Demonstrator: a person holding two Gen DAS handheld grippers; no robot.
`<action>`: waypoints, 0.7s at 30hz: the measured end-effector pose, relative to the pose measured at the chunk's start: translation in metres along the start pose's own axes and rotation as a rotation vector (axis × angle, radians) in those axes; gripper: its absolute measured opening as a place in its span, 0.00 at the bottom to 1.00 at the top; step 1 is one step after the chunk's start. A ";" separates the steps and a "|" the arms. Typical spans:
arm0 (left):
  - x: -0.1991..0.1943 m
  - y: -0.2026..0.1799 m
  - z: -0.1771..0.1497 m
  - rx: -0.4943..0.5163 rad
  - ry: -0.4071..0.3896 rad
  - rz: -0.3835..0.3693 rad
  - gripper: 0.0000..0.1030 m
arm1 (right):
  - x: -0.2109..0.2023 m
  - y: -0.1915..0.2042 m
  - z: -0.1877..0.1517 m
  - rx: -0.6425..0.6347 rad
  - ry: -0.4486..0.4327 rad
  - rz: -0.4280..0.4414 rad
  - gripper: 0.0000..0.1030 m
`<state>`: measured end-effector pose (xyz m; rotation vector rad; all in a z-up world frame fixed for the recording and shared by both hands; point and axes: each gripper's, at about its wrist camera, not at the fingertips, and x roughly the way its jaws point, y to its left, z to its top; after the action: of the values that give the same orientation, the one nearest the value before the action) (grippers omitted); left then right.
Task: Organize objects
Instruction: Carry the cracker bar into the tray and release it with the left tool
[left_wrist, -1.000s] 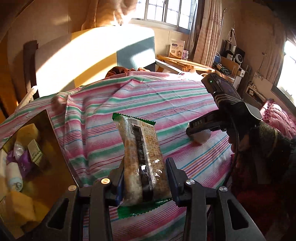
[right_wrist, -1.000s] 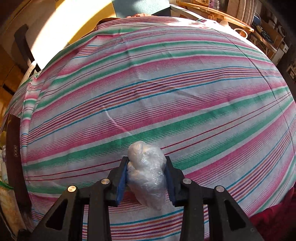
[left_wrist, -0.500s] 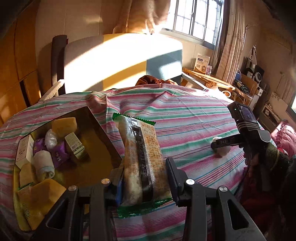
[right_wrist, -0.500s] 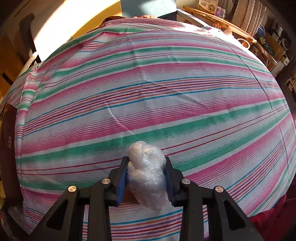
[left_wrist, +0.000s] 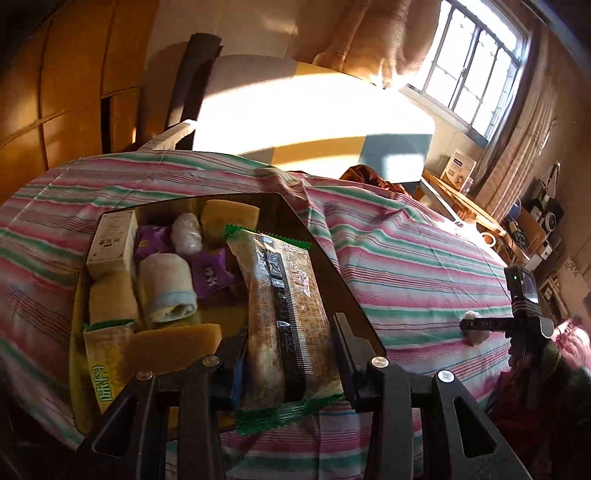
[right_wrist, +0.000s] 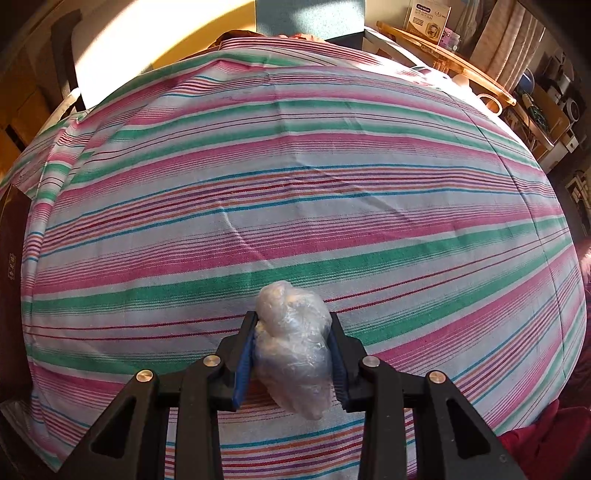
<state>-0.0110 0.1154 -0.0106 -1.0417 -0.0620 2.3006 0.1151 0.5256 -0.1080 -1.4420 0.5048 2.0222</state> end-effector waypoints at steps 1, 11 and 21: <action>-0.005 0.013 0.002 -0.034 -0.008 0.010 0.39 | 0.000 0.000 0.000 -0.004 -0.001 0.000 0.34; -0.019 0.074 0.003 -0.270 0.010 -0.029 0.39 | 0.004 0.002 -0.002 -0.022 -0.004 0.007 0.34; 0.043 0.028 0.022 -0.272 0.116 -0.103 0.39 | 0.009 0.010 0.008 -0.038 -0.005 0.018 0.34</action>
<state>-0.0618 0.1205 -0.0318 -1.2747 -0.3819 2.1740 0.1010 0.5254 -0.1140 -1.4594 0.4821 2.0592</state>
